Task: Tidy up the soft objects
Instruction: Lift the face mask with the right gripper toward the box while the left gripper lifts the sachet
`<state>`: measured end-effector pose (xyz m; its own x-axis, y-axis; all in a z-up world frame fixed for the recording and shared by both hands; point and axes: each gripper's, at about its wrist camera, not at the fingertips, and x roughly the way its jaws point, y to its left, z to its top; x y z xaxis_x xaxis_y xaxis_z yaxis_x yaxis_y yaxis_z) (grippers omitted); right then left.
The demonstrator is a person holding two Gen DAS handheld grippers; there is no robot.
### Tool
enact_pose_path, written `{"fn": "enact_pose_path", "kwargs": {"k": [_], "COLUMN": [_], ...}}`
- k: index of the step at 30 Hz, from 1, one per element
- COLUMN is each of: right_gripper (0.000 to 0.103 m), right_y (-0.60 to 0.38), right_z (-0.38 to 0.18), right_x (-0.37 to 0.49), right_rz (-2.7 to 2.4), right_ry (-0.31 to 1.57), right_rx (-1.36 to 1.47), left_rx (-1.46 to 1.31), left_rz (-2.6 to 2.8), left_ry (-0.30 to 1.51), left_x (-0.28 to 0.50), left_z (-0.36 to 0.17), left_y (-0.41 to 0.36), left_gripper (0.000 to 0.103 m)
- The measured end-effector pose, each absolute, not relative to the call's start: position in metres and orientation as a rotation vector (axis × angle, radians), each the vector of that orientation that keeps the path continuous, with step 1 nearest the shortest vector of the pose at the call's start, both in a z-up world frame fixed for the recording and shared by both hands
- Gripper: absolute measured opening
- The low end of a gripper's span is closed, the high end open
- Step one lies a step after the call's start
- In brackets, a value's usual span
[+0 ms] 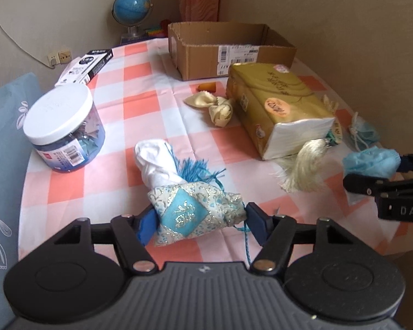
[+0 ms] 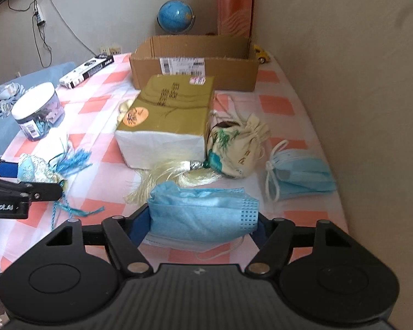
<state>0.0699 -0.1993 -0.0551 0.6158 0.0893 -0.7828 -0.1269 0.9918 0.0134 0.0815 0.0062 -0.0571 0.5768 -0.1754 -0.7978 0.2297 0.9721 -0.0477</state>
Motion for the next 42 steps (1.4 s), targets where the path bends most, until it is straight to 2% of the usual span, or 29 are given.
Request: {"fn": "enact_pose_path", "kwargs": {"k": [12, 21, 26, 42], "right_gripper": [0.076, 0.076, 0.076, 0.076], "right_y": [-0.209, -0.203, -0.199, -0.193], "right_z": [-0.024, -0.024, -0.024, -0.016], "right_x": [0.050, 0.045, 0.047, 0.057], "right_rz": [0.117, 0.148, 0.170, 0.191], "right_ry": [0.800, 0.789, 0.785, 0.772], "right_rx": [-0.042, -0.032, -0.038, -0.047], "left_rx": [0.081, 0.071, 0.042, 0.095], "left_rz": [-0.247, -0.177, -0.157, -0.307], "left_ry": [0.838, 0.897, 0.874, 0.848], "left_x": [0.057, 0.048, 0.044, 0.108], "left_z": [-0.029, -0.043, -0.033, 0.017], "left_y": [0.014, 0.041, 0.056, 0.030], "left_gripper": [0.069, 0.066, 0.063, 0.063]}}
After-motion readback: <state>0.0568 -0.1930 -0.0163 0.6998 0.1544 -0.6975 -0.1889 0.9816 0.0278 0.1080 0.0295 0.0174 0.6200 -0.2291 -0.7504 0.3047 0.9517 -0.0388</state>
